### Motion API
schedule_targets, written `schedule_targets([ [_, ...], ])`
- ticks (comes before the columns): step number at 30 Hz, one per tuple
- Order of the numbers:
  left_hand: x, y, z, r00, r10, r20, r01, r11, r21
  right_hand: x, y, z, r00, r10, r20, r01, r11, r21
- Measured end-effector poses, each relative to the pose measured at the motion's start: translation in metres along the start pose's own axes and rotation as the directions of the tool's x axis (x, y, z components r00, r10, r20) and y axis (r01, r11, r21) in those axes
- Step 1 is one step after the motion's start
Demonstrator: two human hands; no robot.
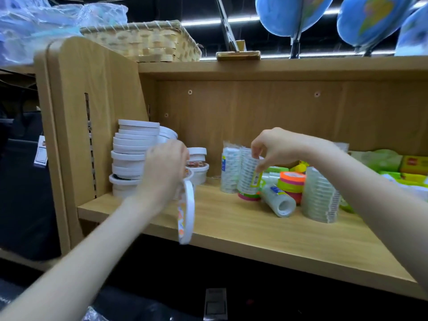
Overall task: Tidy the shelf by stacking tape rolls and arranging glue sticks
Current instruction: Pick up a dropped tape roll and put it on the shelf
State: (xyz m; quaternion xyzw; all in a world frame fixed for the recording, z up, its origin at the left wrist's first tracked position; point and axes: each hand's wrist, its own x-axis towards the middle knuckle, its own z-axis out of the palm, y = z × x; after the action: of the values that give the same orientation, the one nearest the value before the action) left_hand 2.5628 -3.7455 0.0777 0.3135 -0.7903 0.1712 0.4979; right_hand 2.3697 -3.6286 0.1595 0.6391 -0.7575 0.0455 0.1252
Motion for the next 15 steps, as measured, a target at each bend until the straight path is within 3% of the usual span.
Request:
schedule_targets([
  [3, -0.042, 0.023, 0.033, 0.982, 0.171, 0.078, -0.169, 0.985, -0.026, 0.003, -0.011, 0.022, 0.999, -0.033, 0.036, 0.032, 0.999, 0.004],
  [7, -0.042, 0.030, 0.042, 0.951, 0.040, 0.306, -0.047, 0.999, 0.017, 0.005, -0.005, 0.043, 0.995, 0.033, -0.098, -0.039, 0.998, -0.057],
  [10, -0.041, 0.025, 0.040, 0.969, -0.038, 0.245, 0.047, 0.998, -0.029, -0.006, -0.004, 0.045, 0.972, 0.008, -0.234, -0.011, 1.000, -0.012],
  [15, -0.068, 0.025, 0.025, 0.990, -0.115, 0.083, 0.129, 0.972, -0.197, -0.040, -0.043, 0.054, 0.896, -0.186, -0.403, 0.248, 0.963, 0.106],
])
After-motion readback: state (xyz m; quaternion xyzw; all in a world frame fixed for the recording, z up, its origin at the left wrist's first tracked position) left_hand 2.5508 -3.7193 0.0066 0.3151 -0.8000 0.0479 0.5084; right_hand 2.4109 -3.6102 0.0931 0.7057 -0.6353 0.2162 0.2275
